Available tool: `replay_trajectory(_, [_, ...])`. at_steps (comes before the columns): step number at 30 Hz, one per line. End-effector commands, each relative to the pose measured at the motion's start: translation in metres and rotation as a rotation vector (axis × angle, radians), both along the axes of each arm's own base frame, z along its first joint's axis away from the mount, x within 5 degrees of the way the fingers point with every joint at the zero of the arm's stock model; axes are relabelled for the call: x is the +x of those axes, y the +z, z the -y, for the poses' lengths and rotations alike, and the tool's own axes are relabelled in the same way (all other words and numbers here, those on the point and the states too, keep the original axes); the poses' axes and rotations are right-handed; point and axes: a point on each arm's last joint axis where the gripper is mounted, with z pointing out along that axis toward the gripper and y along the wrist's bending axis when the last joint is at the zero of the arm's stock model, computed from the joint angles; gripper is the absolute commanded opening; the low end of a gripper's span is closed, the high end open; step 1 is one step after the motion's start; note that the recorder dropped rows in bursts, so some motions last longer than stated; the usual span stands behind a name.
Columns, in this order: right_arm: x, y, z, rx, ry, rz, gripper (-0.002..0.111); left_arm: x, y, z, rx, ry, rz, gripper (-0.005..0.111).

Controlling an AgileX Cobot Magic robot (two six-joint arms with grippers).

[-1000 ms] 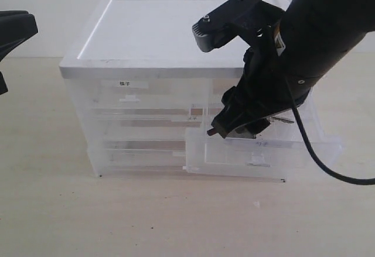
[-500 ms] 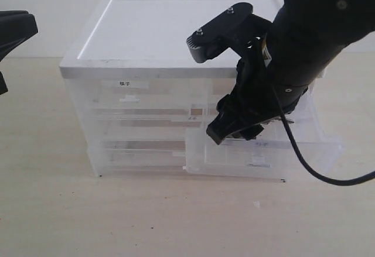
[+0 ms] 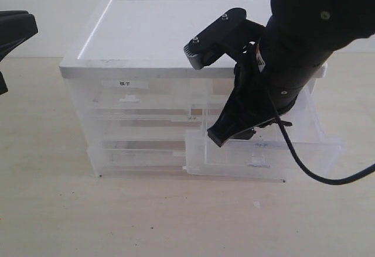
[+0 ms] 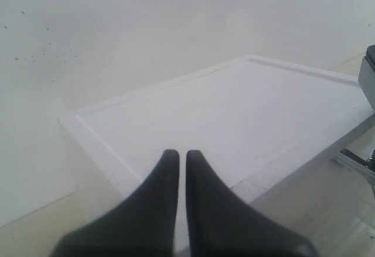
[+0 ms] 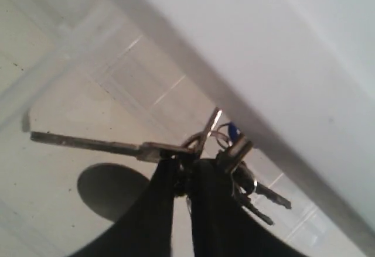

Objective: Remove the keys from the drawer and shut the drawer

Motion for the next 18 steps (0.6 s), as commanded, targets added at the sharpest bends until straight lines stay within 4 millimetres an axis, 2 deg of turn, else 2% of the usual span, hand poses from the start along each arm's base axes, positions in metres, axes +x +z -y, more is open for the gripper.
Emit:
replay_trajectory(1, [-0.001,0.002,0.002,-0.027,-0.001,-0.008,0.0,-0.001,0.0,0.0,-0.017,0.002,-0.001,0.005])
replay_trajectory(12, [-0.024,0.062,0.024,0.134,0.013,0.169,0.0,-0.001,0.0,0.0,-0.017,0.002,-0.001,0.005])
replay_trajectory(16, [-0.032,0.073,0.031,0.167,0.014,0.186,0.0,-0.001,0.001,0.001,-0.019,0.002,-0.002,0.005])
replay_trajectory(18, [-0.033,0.073,0.03,0.182,0.013,0.17,0.002,-0.001,0.001,0.001,-0.019,0.002,-0.002,0.005])
